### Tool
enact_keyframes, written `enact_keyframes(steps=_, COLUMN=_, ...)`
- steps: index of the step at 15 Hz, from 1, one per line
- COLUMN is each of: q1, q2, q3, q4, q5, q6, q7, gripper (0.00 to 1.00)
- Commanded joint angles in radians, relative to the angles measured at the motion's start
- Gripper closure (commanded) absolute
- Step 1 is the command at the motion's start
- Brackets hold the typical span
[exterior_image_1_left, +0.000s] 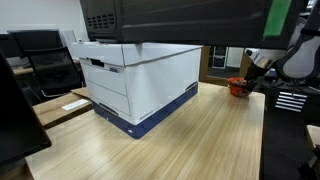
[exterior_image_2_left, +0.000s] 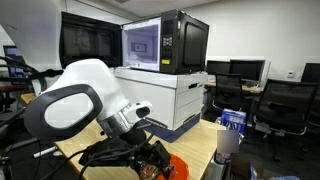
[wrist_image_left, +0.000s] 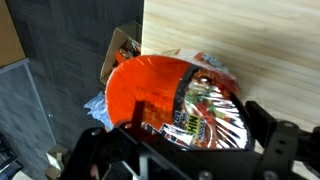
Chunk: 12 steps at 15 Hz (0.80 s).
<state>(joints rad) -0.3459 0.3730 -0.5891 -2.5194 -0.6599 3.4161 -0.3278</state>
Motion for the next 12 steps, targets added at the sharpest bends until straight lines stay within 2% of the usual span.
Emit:
enact_keyframes(steps=1, q1=0.028, q2=0.034, q3=-0.04, q4=0.007, q5=-0.001, q6=0.04, q7=-0.036, gripper=0.26)
enact_keyframes(steps=10, q1=0.09, q2=0.023, q3=-0.102, q4=0.021, q5=-0.001, q6=-0.003, q7=-0.026, gripper=0.87)
enact_keyframes(steps=12, q1=0.107, q2=0.025, q3=-0.118, q4=0.027, q5=0.001, q6=-0.009, q7=-0.024, gripper=0.95)
